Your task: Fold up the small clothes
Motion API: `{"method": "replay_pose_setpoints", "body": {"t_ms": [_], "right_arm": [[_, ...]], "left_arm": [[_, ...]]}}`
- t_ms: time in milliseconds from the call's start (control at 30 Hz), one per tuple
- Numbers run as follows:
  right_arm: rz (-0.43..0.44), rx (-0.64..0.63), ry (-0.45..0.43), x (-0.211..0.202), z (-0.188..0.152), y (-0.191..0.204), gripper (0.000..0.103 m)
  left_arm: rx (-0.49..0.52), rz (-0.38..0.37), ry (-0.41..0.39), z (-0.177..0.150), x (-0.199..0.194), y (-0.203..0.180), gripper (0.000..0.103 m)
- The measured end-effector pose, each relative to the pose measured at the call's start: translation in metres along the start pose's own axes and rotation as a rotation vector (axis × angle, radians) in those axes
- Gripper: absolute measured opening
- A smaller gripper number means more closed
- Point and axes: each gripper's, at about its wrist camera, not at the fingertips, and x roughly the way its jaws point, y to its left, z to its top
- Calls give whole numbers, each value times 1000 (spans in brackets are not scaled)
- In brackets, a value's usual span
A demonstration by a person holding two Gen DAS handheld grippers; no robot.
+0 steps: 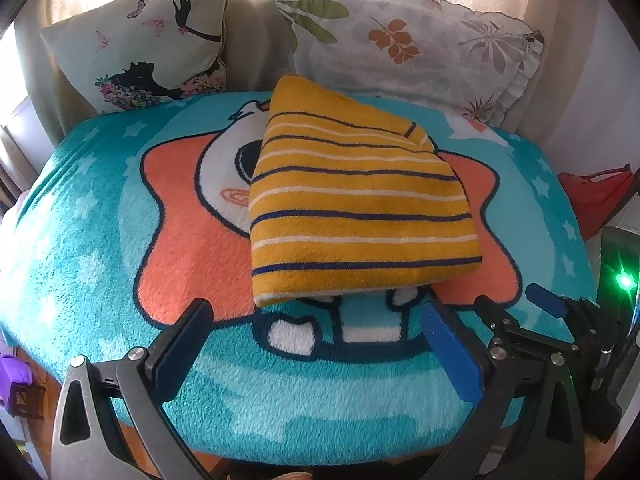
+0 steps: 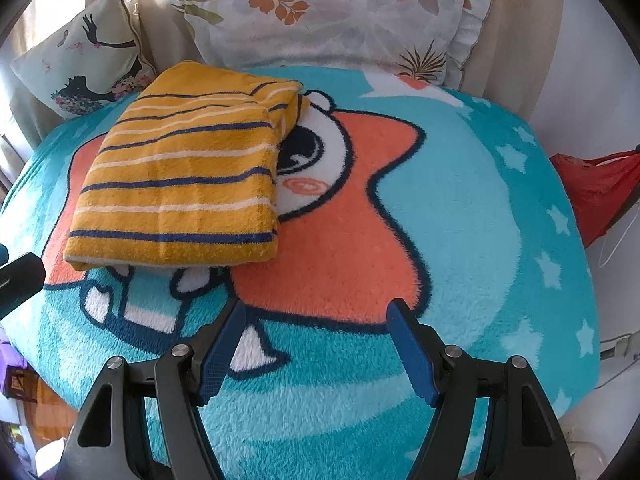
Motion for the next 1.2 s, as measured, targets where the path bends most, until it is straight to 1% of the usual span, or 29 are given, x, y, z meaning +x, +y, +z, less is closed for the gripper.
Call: {"method": "replay_pose_setpoints", "body": {"t_ms": [500, 900, 1000, 1200], "right_arm": [[-1, -4, 30, 12, 2, 5, 77], [-1, 18, 42, 15, 2, 0, 77], [-2, 23, 44, 16, 3, -2, 77], [-15, 48, 48, 18, 4, -6, 77]], "left_arm": [[-31, -19, 63, 0, 19, 6, 103], [-1, -57, 81, 0, 24, -1, 103], [5, -77, 92, -1, 25, -2, 103], [20, -95, 101, 1, 28, -1, 103]]}}
